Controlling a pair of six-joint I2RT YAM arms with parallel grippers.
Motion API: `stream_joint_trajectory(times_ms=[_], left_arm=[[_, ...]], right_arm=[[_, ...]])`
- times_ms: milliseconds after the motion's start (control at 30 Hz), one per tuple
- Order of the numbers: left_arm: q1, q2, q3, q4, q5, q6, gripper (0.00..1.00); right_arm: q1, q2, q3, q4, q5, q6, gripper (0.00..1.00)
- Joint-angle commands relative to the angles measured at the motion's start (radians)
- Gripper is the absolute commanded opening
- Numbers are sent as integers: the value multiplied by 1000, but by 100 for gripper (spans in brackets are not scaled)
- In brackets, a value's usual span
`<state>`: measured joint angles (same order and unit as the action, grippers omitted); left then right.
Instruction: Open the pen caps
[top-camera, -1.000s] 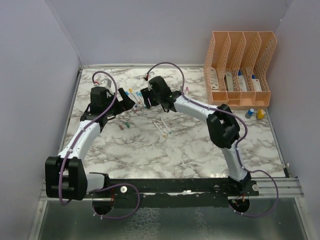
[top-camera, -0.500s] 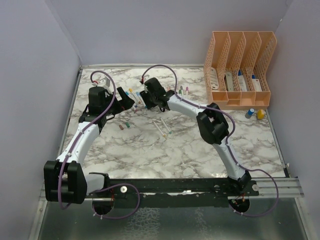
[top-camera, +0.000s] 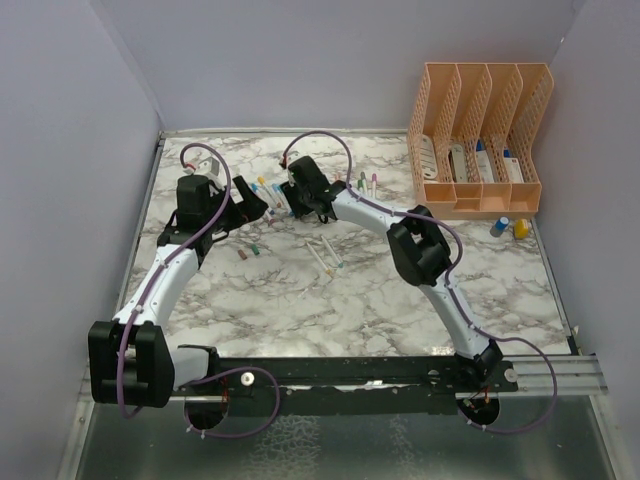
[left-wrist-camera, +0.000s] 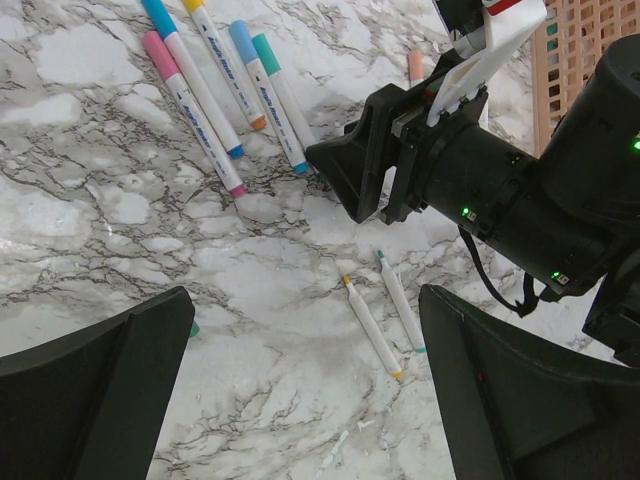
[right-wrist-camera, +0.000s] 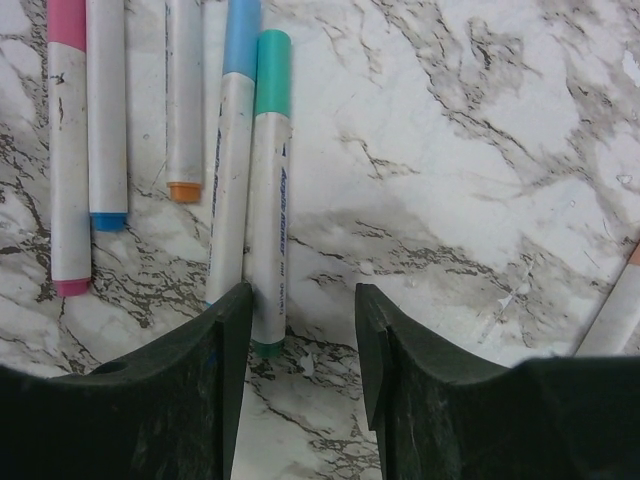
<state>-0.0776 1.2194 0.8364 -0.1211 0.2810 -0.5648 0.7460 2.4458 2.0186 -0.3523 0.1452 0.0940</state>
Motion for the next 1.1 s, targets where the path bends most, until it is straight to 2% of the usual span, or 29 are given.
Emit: stream_joint_trajectory(times_ms=[0,533,900,1067], left_arm=[[10,-14,-5,17,21,16,99],[19,1,-5,30,35,8,99],[19,11,7,52,65,-17,99],[19,17,-5,111,102,-62,98]], right_arm=[[-5,35,52,-10,2,-17,44],[-5,55,36,-20,-34,5,37],[-13,19,-53,-11,-20,54,17],[-32,-7,-58,-5,-5,67,2]])
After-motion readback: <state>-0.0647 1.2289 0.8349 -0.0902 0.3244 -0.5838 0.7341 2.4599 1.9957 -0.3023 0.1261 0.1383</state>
